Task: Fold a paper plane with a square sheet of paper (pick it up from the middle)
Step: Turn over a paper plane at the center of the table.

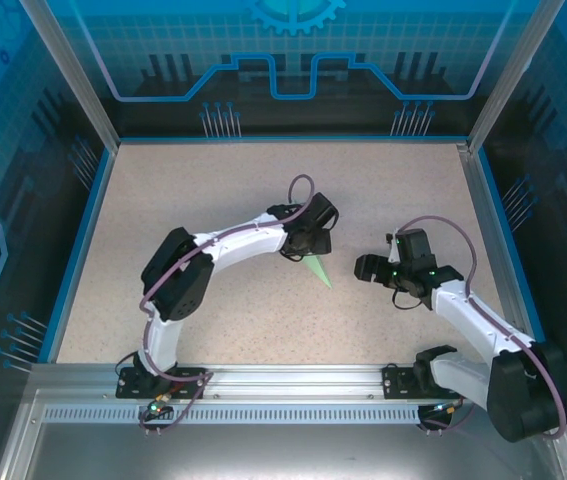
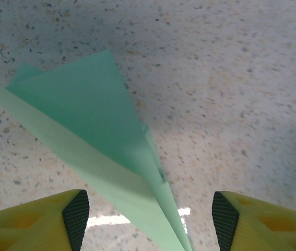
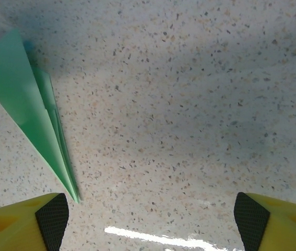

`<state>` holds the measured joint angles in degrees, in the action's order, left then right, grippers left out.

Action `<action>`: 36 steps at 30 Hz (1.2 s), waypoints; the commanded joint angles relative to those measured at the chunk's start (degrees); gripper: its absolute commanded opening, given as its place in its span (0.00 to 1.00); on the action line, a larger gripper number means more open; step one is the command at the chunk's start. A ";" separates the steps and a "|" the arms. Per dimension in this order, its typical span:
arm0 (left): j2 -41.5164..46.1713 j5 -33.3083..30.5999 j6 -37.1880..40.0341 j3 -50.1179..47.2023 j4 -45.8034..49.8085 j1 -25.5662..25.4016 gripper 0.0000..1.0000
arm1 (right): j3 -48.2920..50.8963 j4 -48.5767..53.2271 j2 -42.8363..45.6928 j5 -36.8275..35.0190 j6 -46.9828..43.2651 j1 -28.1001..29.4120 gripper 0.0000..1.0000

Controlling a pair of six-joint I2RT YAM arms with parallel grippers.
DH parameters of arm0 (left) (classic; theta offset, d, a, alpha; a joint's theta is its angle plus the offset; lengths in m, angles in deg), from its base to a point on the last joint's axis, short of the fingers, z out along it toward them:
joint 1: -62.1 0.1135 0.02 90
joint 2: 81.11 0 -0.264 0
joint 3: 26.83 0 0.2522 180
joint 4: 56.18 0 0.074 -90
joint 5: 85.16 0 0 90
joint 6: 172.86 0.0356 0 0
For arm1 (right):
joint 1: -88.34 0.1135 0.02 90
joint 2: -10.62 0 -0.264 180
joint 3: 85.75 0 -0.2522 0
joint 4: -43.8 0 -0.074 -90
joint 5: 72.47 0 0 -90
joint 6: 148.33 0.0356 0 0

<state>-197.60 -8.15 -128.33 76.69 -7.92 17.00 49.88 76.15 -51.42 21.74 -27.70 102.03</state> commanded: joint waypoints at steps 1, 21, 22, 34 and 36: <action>-3.07 -3.86 -1.90 4.15 6.02 0.27 0.67 | 0.07 1.31 -0.18 -0.75 0.09 -1.32 0.87; -1.17 -5.35 -6.91 0.07 7.82 0.47 0.27 | -0.20 1.98 -2.20 -1.75 1.02 -1.53 0.87; -0.80 -5.37 -7.21 -0.37 7.45 0.51 0.24 | -0.24 1.99 -2.20 -1.74 1.01 -1.56 0.86; 9.60 -4.82 -4.11 -5.71 3.47 0.56 0.00 | -0.09 1.64 -2.41 -1.79 0.96 -1.56 0.87; 12.47 -3.58 -1.38 -7.01 1.48 0.55 0.00 | 0.05 1.08 -2.44 -1.17 0.94 -1.55 0.87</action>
<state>-189.84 -12.85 -133.57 71.20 -3.65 17.22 49.88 77.22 -53.52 20.54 -27.24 101.77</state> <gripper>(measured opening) 0.067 0.866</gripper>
